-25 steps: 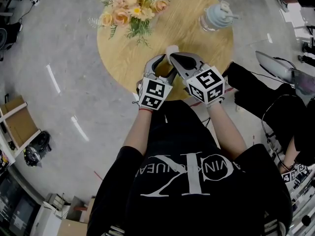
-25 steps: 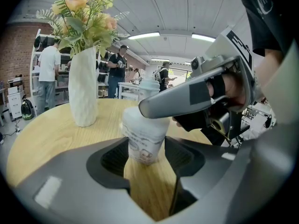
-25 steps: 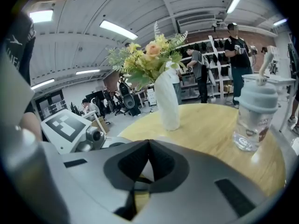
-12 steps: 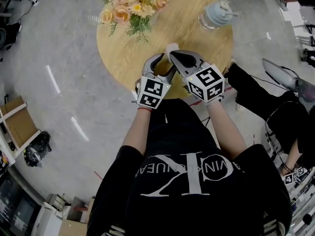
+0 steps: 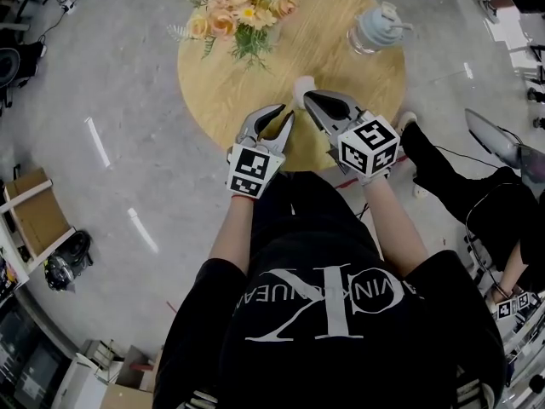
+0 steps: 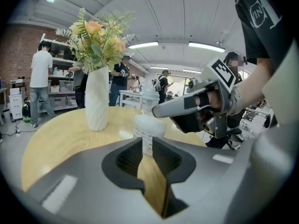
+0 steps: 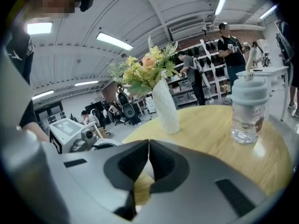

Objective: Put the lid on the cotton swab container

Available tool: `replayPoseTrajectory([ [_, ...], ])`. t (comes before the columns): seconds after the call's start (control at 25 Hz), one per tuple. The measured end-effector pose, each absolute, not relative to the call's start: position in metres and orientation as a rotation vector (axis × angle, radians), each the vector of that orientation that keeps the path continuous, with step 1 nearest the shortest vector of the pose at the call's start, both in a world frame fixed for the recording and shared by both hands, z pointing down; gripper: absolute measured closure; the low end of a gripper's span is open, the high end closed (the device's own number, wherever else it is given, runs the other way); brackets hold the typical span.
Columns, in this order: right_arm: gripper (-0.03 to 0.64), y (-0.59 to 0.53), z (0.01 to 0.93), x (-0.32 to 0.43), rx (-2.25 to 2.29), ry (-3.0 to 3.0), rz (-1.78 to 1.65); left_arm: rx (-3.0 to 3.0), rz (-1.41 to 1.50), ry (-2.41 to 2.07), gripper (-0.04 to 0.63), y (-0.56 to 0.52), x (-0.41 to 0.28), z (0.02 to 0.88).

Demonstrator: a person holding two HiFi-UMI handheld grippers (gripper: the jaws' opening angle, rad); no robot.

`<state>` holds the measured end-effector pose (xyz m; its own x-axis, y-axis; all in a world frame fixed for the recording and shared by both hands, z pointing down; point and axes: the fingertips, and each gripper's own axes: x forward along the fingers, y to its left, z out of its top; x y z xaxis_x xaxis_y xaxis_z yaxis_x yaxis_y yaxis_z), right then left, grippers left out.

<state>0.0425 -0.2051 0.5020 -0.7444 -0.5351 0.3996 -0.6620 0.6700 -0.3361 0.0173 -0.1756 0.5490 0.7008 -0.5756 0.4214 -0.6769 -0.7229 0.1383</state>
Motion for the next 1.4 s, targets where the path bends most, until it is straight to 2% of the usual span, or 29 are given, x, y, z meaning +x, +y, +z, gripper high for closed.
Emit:
replayPoseTrajectory([
  [0.16,0.601,-0.208,0.492,0.053,1.014,-2.633,0.647,2.614,0.489,-1.123,0.571,-0.184,-0.004,0.536],
  [0.28,0.601,-0.212,0.481,0.060,1.059,-2.652,0.609,2.595,0.444,-1.220,0.583,-0.193,-0.022,0.522],
  [0.92,0.601,-0.226,0.424,0.077,1.186,-2.758,0.453,2.533,0.292,-1.497,0.583,-0.213,-0.077,0.463],
  [1.4,0.601,-0.233,0.386,0.083,1.214,-2.817,0.366,2.541,0.189,-1.598,0.583,-0.224,-0.092,0.421],
])
